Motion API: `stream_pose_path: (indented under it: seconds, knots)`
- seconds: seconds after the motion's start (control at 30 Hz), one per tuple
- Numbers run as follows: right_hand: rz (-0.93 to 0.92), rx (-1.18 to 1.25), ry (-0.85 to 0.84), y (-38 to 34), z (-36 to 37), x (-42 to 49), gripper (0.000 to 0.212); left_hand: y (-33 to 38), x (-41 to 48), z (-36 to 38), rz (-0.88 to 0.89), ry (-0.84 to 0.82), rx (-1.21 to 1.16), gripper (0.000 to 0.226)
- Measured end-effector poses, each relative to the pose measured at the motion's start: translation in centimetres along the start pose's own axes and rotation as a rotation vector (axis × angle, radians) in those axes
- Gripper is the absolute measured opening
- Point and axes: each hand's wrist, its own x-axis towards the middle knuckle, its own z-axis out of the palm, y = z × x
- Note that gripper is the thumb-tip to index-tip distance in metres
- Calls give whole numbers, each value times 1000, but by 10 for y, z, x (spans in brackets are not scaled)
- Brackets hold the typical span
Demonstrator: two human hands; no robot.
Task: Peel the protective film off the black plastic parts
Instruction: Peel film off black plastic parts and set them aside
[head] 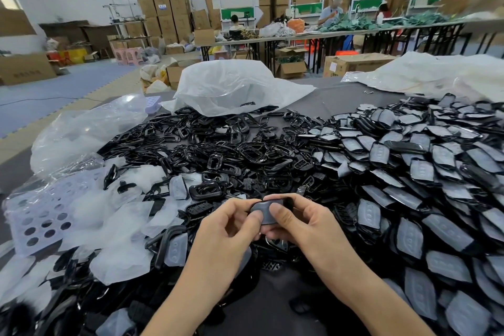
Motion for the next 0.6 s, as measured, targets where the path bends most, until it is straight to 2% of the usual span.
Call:
stream_pose_path:
  seconds: [0.1,0.2,0.3,0.6]
  knots:
    - [-16,-20,-5,0,0,1,22,1,-1,0,12,4,-24,16]
    - [-25,-39,46,1,1,2,22,3,-3,3,52,-7,67,20]
    - [-20,-56,77,3,1,3,14,2,-5,4,71,-6,143,25]
    - [-2,23,65,0,1,4,13,1,-4,6,32,38,0,27]
